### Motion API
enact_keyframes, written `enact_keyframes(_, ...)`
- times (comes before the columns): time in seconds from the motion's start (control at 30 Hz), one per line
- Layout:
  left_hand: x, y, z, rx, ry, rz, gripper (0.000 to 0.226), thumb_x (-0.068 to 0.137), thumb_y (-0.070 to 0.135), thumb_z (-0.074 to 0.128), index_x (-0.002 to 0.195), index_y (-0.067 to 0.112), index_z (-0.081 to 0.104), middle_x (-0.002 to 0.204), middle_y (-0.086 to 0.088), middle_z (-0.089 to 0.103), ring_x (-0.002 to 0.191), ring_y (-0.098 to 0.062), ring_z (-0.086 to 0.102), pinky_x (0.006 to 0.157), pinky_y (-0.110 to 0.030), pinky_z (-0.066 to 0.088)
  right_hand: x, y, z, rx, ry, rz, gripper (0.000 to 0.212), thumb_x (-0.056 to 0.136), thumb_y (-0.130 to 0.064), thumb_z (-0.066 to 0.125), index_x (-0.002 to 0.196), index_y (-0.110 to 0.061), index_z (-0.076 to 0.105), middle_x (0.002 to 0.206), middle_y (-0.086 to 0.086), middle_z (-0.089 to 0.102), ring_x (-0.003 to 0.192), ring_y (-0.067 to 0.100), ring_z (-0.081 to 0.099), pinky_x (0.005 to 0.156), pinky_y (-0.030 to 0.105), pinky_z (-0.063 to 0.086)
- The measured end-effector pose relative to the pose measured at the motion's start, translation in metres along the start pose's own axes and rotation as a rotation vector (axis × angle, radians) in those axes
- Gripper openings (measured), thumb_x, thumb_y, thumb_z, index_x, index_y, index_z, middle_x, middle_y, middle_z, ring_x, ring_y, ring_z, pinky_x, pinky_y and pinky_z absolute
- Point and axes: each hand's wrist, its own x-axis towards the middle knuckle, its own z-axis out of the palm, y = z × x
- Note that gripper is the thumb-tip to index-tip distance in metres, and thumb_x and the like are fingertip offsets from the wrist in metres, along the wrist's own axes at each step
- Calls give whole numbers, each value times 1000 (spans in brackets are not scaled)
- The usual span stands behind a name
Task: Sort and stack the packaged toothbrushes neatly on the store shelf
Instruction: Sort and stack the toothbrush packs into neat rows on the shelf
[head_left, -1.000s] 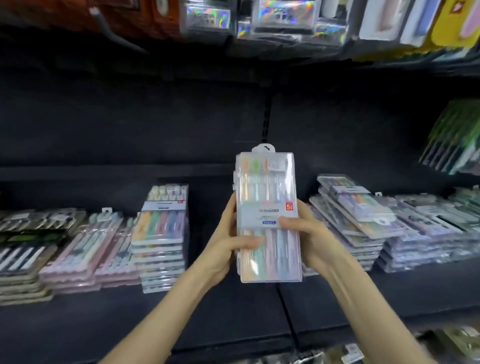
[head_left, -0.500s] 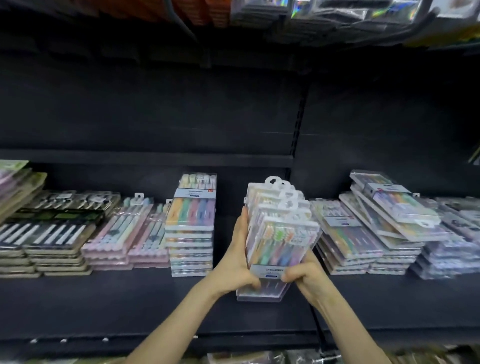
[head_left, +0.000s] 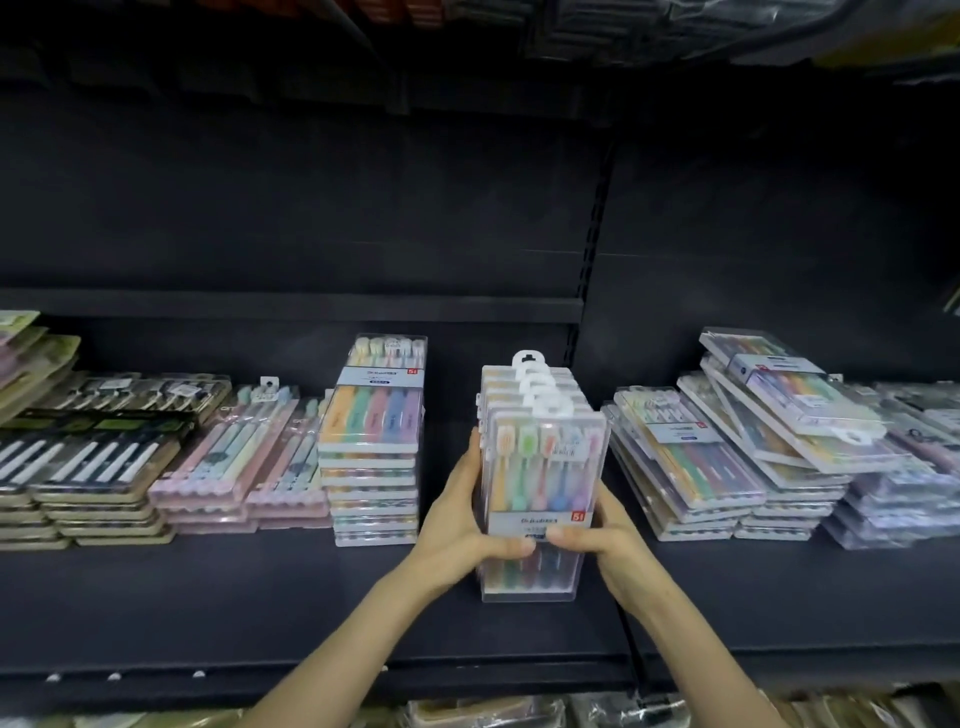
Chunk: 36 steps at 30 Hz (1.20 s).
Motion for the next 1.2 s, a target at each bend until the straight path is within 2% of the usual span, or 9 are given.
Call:
enact_keyframes(0.2,30,24,9,-266,16,-178,81,60,52,79,133,37,48,115,11,68,107,-13,65,99,-41,48,27,-23,-4,56,147,139,54,67,-45,81,113,-19,70,111,10,71,101,28,69,76,32,57)
enact_keyframes(0.33,54,30,10,-322,-4,-337,57,71,47,72,123,27,60,109,4,71,99,-17,69,95,-39,51,48,-30,-10,2,175,300,29,76,-43,73,99,-26,76,106,4,73,99,21,70,91,40,51)
enact_keyframes(0.43,67,29,6,-292,-51,-420,40,83,45,65,116,22,67,99,3,74,88,-13,71,73,-26,54,64,-30,-15,-13,198,389,27,82,-40,70,101,-22,75,101,4,75,94,21,71,88,41,54)
enact_keyframes(0.57,75,28,3,-267,-39,-520,34,84,51,61,106,26,68,83,9,75,70,-5,71,51,-18,48,80,-29,-17,16,196,485,32,85,-36,68,108,-14,69,98,9,75,87,26,73,69,36,58)
enact_keyframes(0.7,83,25,1,-261,-46,-581,35,82,54,62,98,24,68,73,7,74,61,-8,70,45,-19,48,89,-26,-22,21,188,554,31,83,-35,70,104,-12,71,97,11,74,84,28,73,76,41,57)
enact_keyframes(0.9,80,39,2,-298,-42,-622,37,88,48,60,108,17,66,73,4,74,55,-8,69,39,-16,46,90,-26,-23,-48,212,608,40,79,-44,72,105,-14,71,99,10,74,97,31,69,95,51,50)
enact_keyframes(1.0,65,62,0,-85,-4,-527,40,92,55,50,107,19,59,91,12,63,74,-4,63,53,-18,42,81,-24,-23,-36,239,596,41,80,-50,69,106,-18,71,101,8,74,100,30,68,97,52,48)
enact_keyframes(1.07,47,75,-10,228,40,-304,29,93,58,43,105,33,53,93,17,52,90,-3,51,62,-15,35,72,-21,-24,1,215,558,37,85,-50,64,109,-22,69,104,5,74,100,27,68,94,49,50)
enact_keyframes(1.2,1,97,-58,408,383,176,26,91,44,54,90,25,72,88,16,66,81,2,57,70,-3,36,59,-14,-21,63,197,485,23,91,-36,59,109,-23,68,99,1,75,84,18,73,74,38,54)
